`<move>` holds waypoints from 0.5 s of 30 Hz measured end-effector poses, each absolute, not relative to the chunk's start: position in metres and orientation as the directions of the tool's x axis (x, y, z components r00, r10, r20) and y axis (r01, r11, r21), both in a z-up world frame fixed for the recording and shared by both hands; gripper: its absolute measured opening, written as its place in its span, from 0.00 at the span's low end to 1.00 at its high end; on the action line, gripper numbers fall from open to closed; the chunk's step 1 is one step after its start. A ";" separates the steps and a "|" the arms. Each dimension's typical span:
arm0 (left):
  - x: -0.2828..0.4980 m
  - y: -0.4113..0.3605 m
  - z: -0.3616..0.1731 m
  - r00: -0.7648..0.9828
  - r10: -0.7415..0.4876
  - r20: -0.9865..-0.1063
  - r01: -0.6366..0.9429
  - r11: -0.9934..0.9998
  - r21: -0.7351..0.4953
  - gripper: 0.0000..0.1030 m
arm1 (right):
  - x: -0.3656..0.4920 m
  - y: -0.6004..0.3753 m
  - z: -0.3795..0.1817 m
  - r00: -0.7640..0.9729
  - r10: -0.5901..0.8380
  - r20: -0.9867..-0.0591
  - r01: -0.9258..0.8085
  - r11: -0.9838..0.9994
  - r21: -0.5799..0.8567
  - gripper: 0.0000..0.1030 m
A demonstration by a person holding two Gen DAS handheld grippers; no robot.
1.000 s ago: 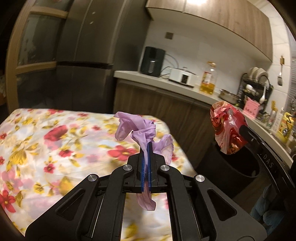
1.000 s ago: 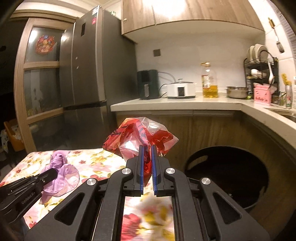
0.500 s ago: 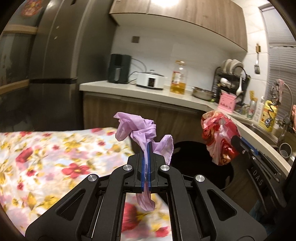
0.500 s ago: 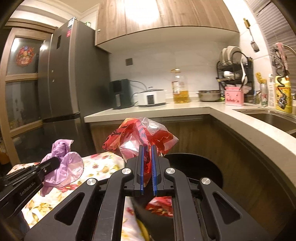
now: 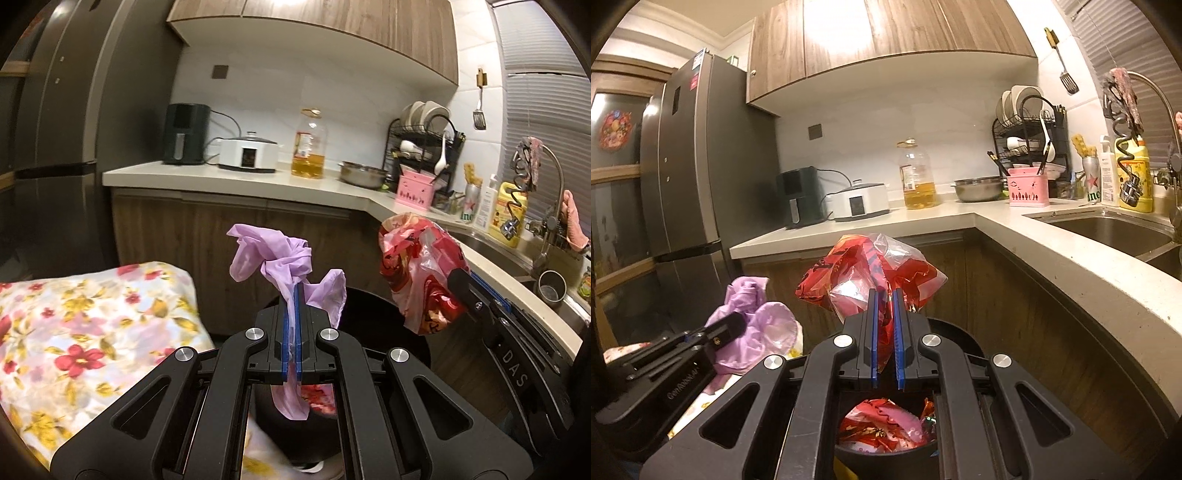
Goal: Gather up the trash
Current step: 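Lift the purple glove and red bag and carry both over the bin, then open both tools to drop the purple glove and red bag into the bin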
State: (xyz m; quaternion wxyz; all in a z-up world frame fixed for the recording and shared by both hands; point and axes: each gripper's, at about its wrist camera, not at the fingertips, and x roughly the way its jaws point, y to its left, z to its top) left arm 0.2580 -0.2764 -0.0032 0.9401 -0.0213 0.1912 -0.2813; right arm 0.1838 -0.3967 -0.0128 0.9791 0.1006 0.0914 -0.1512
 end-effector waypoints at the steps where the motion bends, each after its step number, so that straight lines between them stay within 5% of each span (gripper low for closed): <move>1: 0.260 -0.279 -0.004 0.766 -0.540 -0.349 0.524 0.839 -0.148 0.01 | 0.186 -0.399 -0.013 0.938 -0.276 -0.210 0.314 0.933 0.174 0.08; 6: 0.270 -0.291 -0.011 0.737 -0.572 -0.361 0.557 0.816 -0.156 0.01 | 0.192 -0.403 -0.015 0.939 -0.271 -0.210 0.309 0.935 0.174 0.10; 10: 0.276 -0.297 -0.017 0.717 -0.588 -0.375 0.572 0.803 -0.165 0.02 | 0.195 -0.409 -0.017 0.939 -0.267 -0.217 0.309 0.932 0.188 0.21; 15: 0.282 -0.299 -0.027 0.703 -0.586 -0.402 0.575 0.802 -0.164 0.21 | 0.196 -0.414 -0.020 0.933 -0.273 -0.233 0.322 0.924 0.208 0.29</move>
